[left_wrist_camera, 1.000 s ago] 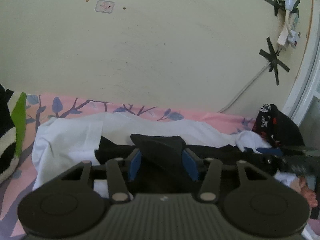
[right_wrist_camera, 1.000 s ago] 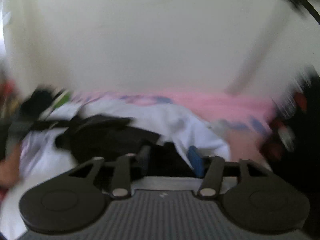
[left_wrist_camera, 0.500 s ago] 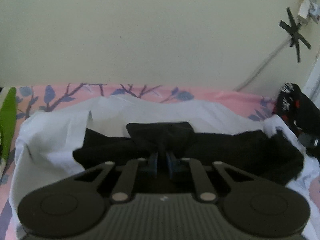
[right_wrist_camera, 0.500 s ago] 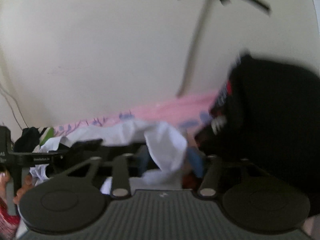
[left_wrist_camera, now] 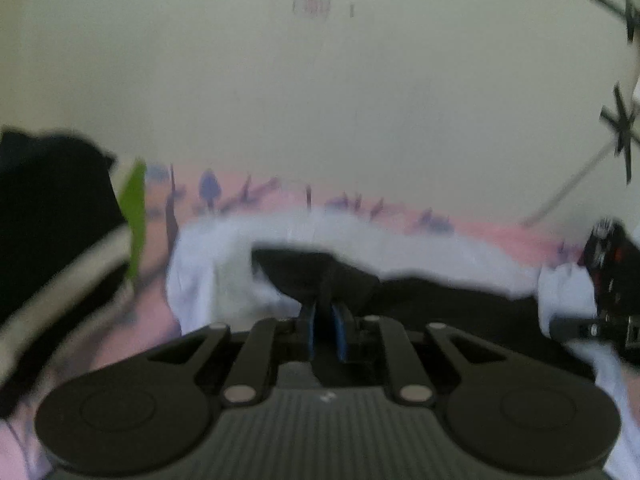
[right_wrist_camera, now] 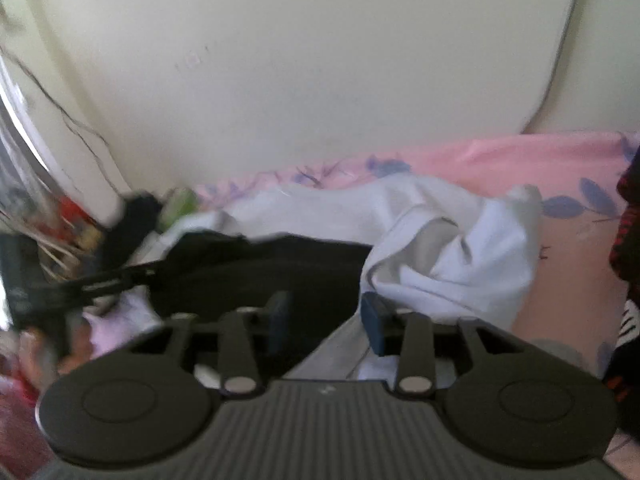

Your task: Fold small clothes

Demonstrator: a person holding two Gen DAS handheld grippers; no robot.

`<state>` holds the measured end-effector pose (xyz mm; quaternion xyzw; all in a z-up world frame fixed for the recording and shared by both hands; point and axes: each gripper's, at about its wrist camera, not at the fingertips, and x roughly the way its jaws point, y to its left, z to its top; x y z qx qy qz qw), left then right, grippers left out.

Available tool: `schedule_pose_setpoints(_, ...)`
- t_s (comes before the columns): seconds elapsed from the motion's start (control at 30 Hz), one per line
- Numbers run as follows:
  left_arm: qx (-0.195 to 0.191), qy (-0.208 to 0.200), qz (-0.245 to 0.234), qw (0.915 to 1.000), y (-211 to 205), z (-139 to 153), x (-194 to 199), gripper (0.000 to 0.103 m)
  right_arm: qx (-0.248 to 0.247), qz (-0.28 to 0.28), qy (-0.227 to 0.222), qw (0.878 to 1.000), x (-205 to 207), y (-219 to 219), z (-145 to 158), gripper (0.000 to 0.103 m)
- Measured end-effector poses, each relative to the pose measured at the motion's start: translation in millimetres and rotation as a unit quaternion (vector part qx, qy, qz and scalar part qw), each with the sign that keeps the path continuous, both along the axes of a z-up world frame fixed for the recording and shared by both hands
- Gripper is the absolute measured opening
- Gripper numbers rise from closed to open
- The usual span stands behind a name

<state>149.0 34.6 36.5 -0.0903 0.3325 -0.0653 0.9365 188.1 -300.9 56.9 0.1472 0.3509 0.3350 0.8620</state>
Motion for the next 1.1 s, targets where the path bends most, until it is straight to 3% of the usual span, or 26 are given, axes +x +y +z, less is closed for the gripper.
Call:
schedule_pose_setpoints(0.03, 0.009, 0.000, 0.001, 1.0000, -1, -5, -1, 0.013, 0.005, -0.008, -0.013, 1.000, -3, -4, 3, 0.034)
schedule_pose_setpoints(0.13, 0.014, -0.003, -0.004, 0.9999, 2, -11, -4, 0.014, 0.060, -0.066, -0.059, 0.994, -22, -40, 20, 0.055)
schedule_pose_setpoints(0.2, 0.008, -0.001, -0.002, 1.0000, 3, -12, -3, 0.014, 0.052, -0.122, -0.089, 0.987, -28, -59, 23, 0.065)
schedule_pose_setpoints(0.3, 0.011, -0.004, -0.002, 0.9999, 3, -13, -5, 0.014, 0.009, -0.148, -0.054, 0.988, -17, -62, 11, 0.067)
schedule_pose_setpoints(0.33, 0.011, -0.005, -0.002, 0.9999, 5, -12, -7, 0.014, -0.002, -0.139, -0.029, 0.990, -12, -56, 3, 0.063)
schedule_pose_setpoints(0.37, 0.010, -0.004, -0.001, 0.9999, 5, -12, -3, 0.014, -0.018, -0.128, -0.009, 0.992, -7, -47, -7, 0.024)
schedule_pose_setpoints(0.4, 0.010, -0.005, -0.001, 0.9999, 6, -12, -3, 0.014, -0.040, -0.122, -0.006, 0.992, -6, -43, -13, 0.007)
schedule_pose_setpoints(0.5, 0.024, -0.009, -0.004, 0.9997, 4, -15, -3, 0.017, -0.082, -0.163, -0.046, 0.982, -2, -38, -14, 0.000)
schedule_pose_setpoints(0.57, 0.051, -0.016, -0.010, 0.9985, -3, -16, -5, 0.019, -0.089, -0.202, -0.033, 0.975, 7, -47, -20, 0.000)
schedule_pose_setpoints(0.63, 0.067, -0.020, -0.010, 0.9975, -8, -17, -4, 0.020, -0.099, -0.201, -0.031, 0.974, 7, -44, -22, 0.000)
schedule_pose_setpoints(0.7, 0.070, -0.021, -0.011, 0.9973, -9, -18, -5, 0.021, -0.109, -0.191, -0.040, 0.975, -3, -42, -15, 0.007)
schedule_pose_setpoints(0.73, 0.070, -0.020, -0.013, 0.9972, -9, -18, -4, 0.024, -0.101, -0.190, -0.043, 0.976, -10, -46, -12, 0.026)
schedule_pose_setpoints(0.77, 0.071, -0.018, -0.018, 0.9972, -9, -17, -5, 0.026, -0.088, -0.189, -0.048, 0.977, -18, -49, -5, 0.052)
schedule_pose_setpoints(0.8, 0.072, -0.014, -0.022, 0.9971, -10, -16, -7, 0.034, -0.077, -0.189, -0.054, 0.978, -30, -54, 4, 0.060)
schedule_pose_setpoints(0.83, 0.076, -0.007, -0.021, 0.9968, -11, -11, -11, 0.041, -0.068, -0.186, -0.064, 0.978, -48, -62, 11, 0.063)
schedule_pose_setpoints(0.97, 0.060, -0.011, -0.033, 0.9976, -2, 14, -51, 0.042, -0.061, -0.139, -0.073, 0.986, -121, -80, 23, 0.062)
schedule_pose_setpoints(1.1, 0.074, -0.012, -0.051, 0.9959, 22, 28, -115, 0.047, -0.066, -0.103, -0.049, 0.991, -190, -91, 13, 0.058)
